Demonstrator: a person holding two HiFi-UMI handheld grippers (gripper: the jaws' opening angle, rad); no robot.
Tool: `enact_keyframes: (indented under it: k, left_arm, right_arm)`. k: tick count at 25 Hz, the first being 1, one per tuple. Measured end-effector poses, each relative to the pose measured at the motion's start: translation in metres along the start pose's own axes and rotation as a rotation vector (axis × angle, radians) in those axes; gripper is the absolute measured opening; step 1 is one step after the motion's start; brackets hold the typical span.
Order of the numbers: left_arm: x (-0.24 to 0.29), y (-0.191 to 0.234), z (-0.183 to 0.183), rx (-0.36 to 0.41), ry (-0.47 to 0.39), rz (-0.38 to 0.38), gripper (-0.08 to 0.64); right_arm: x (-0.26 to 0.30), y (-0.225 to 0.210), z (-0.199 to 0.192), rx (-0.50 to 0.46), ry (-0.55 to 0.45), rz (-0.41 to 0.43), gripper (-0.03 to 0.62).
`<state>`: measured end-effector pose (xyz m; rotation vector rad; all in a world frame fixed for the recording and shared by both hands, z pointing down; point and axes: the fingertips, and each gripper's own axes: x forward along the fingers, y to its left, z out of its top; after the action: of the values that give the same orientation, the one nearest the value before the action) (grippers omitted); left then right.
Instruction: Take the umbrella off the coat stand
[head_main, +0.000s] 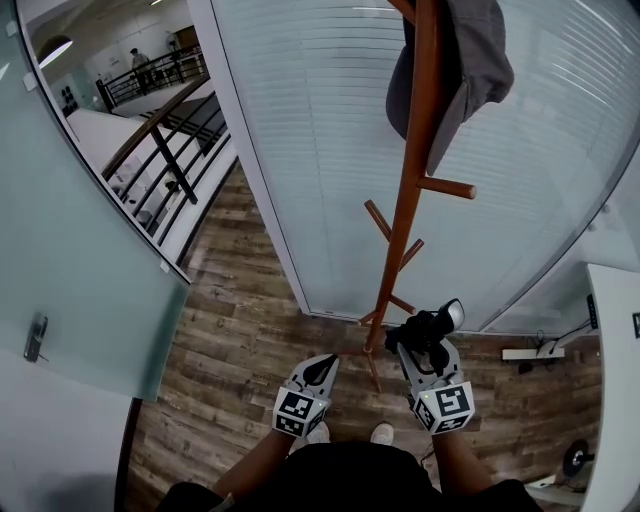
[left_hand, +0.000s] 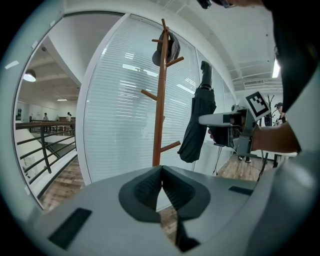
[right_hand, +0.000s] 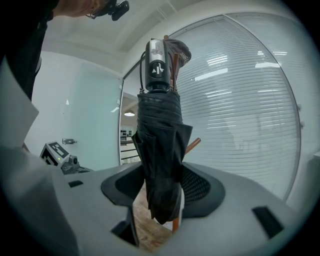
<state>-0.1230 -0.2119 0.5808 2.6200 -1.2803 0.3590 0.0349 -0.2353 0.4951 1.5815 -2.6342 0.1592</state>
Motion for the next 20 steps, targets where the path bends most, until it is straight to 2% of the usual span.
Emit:
enact_keyframes:
  k: [14,20]
  left_arm:
    - [-0.001,-0.003,-0.008,-0.011,0.017,0.027,0.012]
    - [-0.004,-0.010,-0.005,0.025,0.016,0.026,0.012]
  right_arm:
    - [-0.005,0.003,-0.007,-0.028,0.008,0.026,0.229]
    - [-0.003,0.006,-0.001,-0.018,-0.014,0.034,0.229]
